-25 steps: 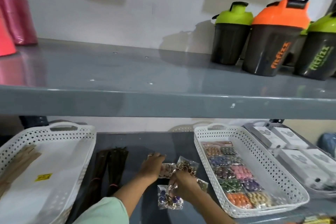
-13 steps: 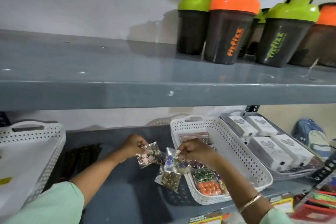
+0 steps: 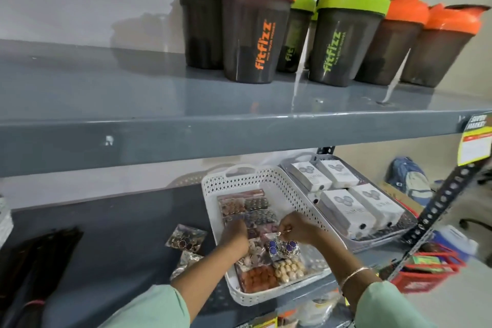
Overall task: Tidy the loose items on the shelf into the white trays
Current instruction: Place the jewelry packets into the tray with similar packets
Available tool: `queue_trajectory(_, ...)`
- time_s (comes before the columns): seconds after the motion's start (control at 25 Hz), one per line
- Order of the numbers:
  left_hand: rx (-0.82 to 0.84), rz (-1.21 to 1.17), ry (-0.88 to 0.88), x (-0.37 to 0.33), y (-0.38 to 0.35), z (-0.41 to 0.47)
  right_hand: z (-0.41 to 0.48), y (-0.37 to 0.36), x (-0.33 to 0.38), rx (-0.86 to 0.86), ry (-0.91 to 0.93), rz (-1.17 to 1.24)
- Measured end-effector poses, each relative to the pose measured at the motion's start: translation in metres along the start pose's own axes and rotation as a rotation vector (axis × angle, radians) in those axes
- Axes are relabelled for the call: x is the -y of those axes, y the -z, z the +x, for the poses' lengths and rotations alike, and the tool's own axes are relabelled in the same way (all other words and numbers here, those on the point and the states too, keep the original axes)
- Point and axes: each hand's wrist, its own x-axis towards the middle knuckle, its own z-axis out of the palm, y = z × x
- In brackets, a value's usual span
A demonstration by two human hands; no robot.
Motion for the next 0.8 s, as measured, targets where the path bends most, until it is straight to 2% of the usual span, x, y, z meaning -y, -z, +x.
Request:
queue_trajectory(0.12, -0.018, 0.013, 0.015, 0.002, -0.001, -0.001, -0.003, -0.003, -0.001, -0.027, -0.001, -0.026)
queue_trajectory(0.28, -0.114, -0.092, -0.108, 0.011, 0.017, -0.012, -0.012, 0.009, 0.021, -0.149, 0.078, 0.023)
queue_trajectory(0.4, -0.294, -0.211, -0.148, 0.039, 0.065, -0.022, -0.018, 0.013, 0.074, -0.283, 0.149, 0.14)
queue_trajectory(0.48, -0.356, -0.234, -0.046, 0.073, 0.093, -0.019, -0.02, 0.001, 0.121, -0.265, 0.2, 0.125)
queue_trajectory(0.56, -0.284, -0.185, 0.069, 0.106, 0.1, -0.012, -0.022, -0.026, 0.159, -0.125, 0.247, 0.025)
queue_trajectory(0.6, -0.254, -0.085, 0.063, 0.12, 0.098, -0.008, -0.023, -0.045, 0.174, -0.071, 0.238, -0.032)
queue_trajectory(0.72, -0.157, 0.071, -0.103, 0.138, 0.078, 0.003, -0.023, -0.085, 0.187, -0.041, 0.178, -0.173)
queue_trajectory(0.8, -0.102, 0.05, -0.169, 0.14, 0.069, 0.006, -0.026, -0.096, 0.19, -0.023, 0.172, -0.243)
